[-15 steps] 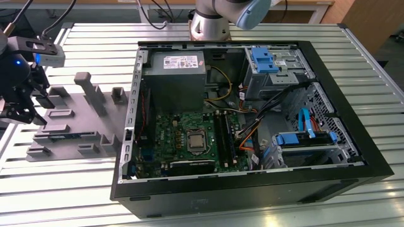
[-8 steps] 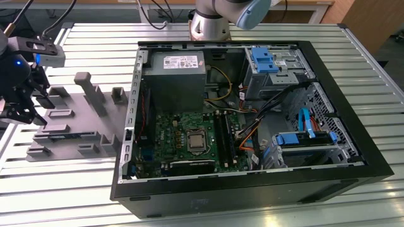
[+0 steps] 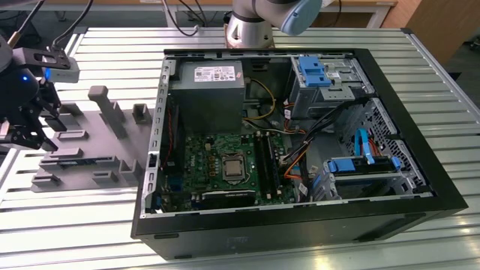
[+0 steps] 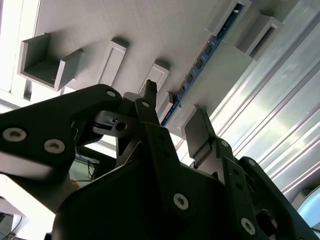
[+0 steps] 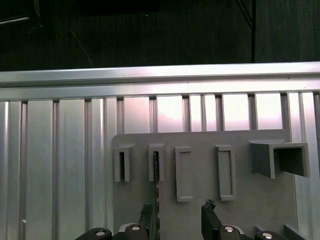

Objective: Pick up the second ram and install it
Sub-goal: 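Pick up the second ram and move it above second insertion slot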

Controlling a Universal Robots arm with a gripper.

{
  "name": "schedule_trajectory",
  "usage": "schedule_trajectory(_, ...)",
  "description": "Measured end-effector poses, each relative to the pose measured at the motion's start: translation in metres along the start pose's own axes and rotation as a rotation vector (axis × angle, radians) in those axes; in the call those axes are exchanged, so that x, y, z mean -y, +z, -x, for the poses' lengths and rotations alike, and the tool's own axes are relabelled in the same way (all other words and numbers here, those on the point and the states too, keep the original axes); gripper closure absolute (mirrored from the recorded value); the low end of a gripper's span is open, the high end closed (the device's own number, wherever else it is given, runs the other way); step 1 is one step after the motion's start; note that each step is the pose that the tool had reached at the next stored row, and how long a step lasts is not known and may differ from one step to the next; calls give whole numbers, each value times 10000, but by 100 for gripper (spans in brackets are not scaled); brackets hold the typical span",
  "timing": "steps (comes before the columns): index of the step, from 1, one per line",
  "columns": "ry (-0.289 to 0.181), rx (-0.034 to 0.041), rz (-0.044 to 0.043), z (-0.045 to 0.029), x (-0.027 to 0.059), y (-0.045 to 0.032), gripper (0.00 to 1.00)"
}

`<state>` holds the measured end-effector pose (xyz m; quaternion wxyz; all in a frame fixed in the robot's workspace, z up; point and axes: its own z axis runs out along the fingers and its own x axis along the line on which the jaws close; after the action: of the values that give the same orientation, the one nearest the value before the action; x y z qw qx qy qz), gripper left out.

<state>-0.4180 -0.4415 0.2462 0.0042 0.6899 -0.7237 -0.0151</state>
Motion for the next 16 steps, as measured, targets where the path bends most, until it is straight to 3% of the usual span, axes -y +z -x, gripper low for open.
schedule_trajectory(10, -206, -5, -7, -45, 5, 128, 49)
schedule_trajectory(16, -228, -7, -7, -49, 6, 148, 49)
